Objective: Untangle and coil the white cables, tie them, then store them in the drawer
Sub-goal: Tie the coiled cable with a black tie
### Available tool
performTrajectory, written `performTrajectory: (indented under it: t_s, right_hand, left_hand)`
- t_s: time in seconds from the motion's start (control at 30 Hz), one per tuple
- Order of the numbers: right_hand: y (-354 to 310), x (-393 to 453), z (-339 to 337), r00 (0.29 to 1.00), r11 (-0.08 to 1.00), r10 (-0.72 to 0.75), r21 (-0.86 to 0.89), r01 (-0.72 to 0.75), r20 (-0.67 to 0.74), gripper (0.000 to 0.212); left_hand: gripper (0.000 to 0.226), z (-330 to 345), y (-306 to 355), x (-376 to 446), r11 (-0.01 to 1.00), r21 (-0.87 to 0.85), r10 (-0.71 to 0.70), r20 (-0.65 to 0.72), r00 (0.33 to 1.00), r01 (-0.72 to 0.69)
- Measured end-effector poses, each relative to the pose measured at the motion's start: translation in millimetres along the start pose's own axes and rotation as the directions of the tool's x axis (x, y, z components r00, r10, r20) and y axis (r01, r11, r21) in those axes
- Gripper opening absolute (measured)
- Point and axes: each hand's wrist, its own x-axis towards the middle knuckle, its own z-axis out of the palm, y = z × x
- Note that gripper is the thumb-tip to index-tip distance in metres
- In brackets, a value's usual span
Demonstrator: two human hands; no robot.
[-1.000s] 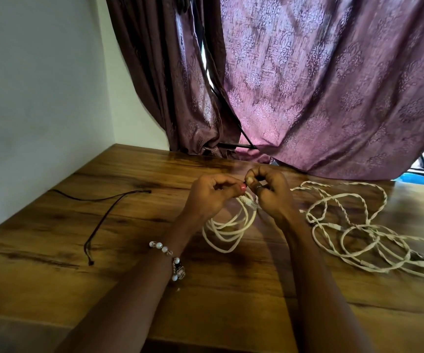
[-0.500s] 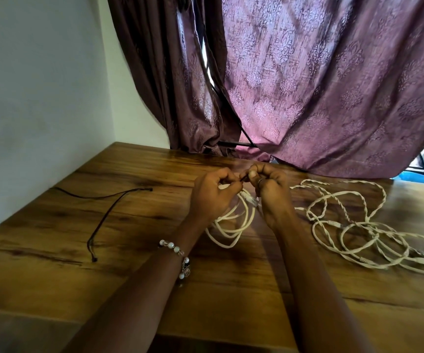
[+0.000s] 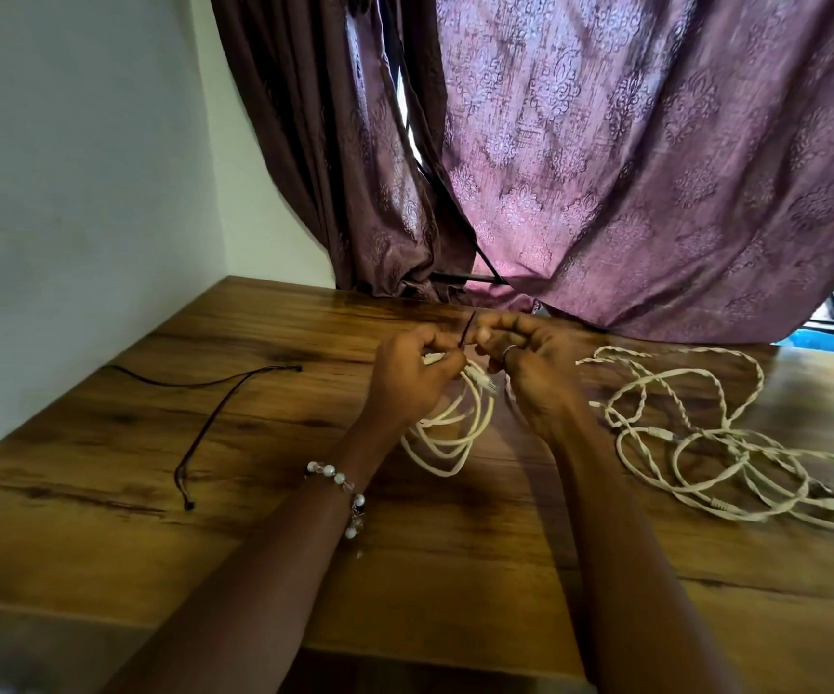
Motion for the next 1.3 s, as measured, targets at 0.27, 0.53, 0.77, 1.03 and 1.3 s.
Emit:
performTrajectory:
  t_s: [0.27,0.53,0.77,1.03,1.3]
  right_hand:
    - [-3.2,-4.3,10.2,0.997,0.999,0.037,0.035,-0.034,-0.067,0.012]
    - [-2.4,-2.1,15.5,0.993,0.971,-0.087,-0.229,0.068,-0.077,0.025]
    - [4.8,-3.4,22.0,0.952,0.895,-0.232,-0.428,0.129,-0.199,0.021]
    - [11.5,-2.8,33.2,0.962,0.977,0.103,0.205,-0.051,-0.252,0.032]
    - [1.6,0.2,28.3,0.971,0.996,0.059,0.079,-0.042,-0.232,0.034]
  left_hand:
    - [0.007,1.2,2.6,0.1,0.997,0.079,0.005,-0.014,1.0,-0.003]
    - [0.008,0.0,0.9,2.0,0.996,0.077,0.044,0.05,0.998,-0.048]
    - [0.017,4.7,3.0,1.7,0.999,0.031,0.016,0.003,1.0,-0.016]
    - [0.025,5.7,4.1,3.2,0.959,-0.221,-0.178,0.022,0.984,0.179]
    - [0.031,4.0,8.3,3.5,0.963,-0.224,-0.137,0.063,0.989,0.148]
